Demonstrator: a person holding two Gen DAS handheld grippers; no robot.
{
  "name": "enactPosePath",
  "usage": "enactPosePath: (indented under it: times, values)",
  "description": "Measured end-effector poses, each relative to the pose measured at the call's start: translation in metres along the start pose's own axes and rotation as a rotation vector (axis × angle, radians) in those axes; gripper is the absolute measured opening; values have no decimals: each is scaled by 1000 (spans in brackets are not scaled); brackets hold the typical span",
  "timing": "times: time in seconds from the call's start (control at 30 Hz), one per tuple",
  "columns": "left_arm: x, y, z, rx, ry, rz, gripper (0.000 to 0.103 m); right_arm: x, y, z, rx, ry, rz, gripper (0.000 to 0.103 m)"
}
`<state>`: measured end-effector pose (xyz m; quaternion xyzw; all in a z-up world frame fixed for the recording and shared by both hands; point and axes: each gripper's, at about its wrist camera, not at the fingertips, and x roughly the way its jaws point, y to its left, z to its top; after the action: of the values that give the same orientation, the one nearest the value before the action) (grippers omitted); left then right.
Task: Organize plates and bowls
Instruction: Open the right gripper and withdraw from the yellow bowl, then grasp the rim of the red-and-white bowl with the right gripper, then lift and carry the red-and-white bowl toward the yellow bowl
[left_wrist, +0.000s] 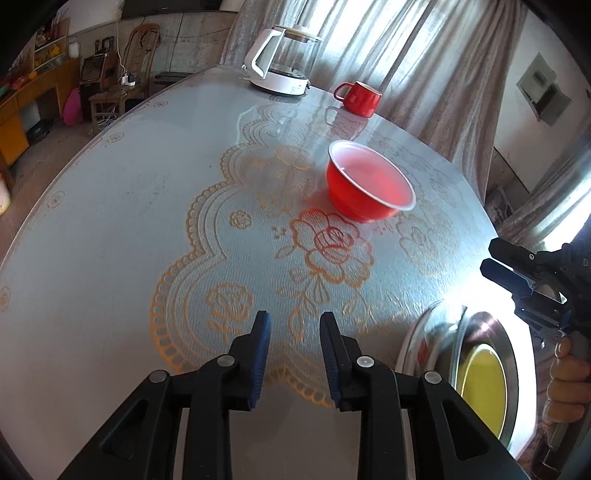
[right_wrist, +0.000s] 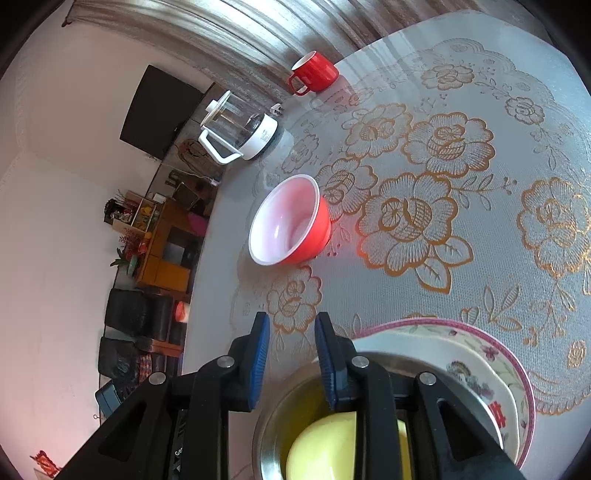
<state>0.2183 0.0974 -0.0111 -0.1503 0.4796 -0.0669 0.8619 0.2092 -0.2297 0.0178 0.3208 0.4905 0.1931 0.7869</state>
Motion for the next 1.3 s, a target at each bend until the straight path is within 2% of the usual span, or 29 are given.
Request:
enactPosePath:
  times: [0.2,0.3,0.5,0.63,0.8,0.9,1.0,1.1,1.2,1.3]
  values:
    - [13,-2,30,-42,-4,-12,29,21,1,28,14,-14,-26,23]
    - [22,-6,44,-46,7,-32,29,32,1,40,19,-19,-32,19]
    - [38,-5,71,-100,-4,-93,41,57,-3,58,49,-9,-56,18]
    - [48,-5,87,-111,3,-93,49,68,-9,68,67,-11,-82,18]
    - [60,-3,102,-172,21,-148,51,80,-17,79,101,-1,-89,18]
    - [67,-8,110,-177,39,-136,51,87,-18,83,100,8,-78,18]
    - [77,-11,116,-191,56,-136,47,94,-16,85,86,11,-91,18]
    - [85,-12,119,-207,76,-148,29,99,-14,84,71,11,-102,8]
    - [89,-12,116,-216,77,-185,9,101,-11,82,46,16,-97,6]
    - [80,-12,109,-213,66,-186,9,99,-7,80,44,17,-76,6]
